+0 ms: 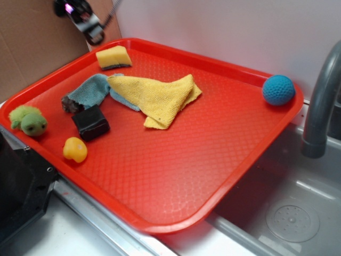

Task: Grab the green sponge.

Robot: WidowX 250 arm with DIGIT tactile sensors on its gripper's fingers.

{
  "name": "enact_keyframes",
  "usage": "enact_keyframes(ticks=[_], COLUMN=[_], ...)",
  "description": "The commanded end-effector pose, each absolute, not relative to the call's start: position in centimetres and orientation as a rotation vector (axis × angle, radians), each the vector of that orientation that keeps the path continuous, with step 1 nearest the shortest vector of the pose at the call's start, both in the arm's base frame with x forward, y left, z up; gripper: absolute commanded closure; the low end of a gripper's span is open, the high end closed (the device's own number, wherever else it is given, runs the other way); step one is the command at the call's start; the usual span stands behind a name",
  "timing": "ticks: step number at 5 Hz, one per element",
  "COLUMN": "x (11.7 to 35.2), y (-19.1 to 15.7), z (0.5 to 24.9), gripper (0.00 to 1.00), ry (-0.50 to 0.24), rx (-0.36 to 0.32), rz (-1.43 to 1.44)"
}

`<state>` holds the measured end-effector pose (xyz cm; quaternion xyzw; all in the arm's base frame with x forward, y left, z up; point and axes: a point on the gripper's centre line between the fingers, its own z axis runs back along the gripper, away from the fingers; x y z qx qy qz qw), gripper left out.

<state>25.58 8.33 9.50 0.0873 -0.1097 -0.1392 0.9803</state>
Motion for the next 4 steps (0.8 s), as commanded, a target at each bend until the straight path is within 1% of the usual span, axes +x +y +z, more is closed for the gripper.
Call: enact_keyframes(ticks=[1, 2, 3, 4], x=[30.5, 32.1, 32.8, 32.4], y=[11.9, 13.6, 14.6, 14.0], z=[7.9, 6.4, 5.2, 3.9], gripper=[0.0, 0.0, 0.0, 0.0], ry=[-0.216, -0.178, -0.151, -0.112], rx=[0.12, 0.11, 0.076, 0.023], rz=[-0.311, -0.307, -0.319, -0.365])
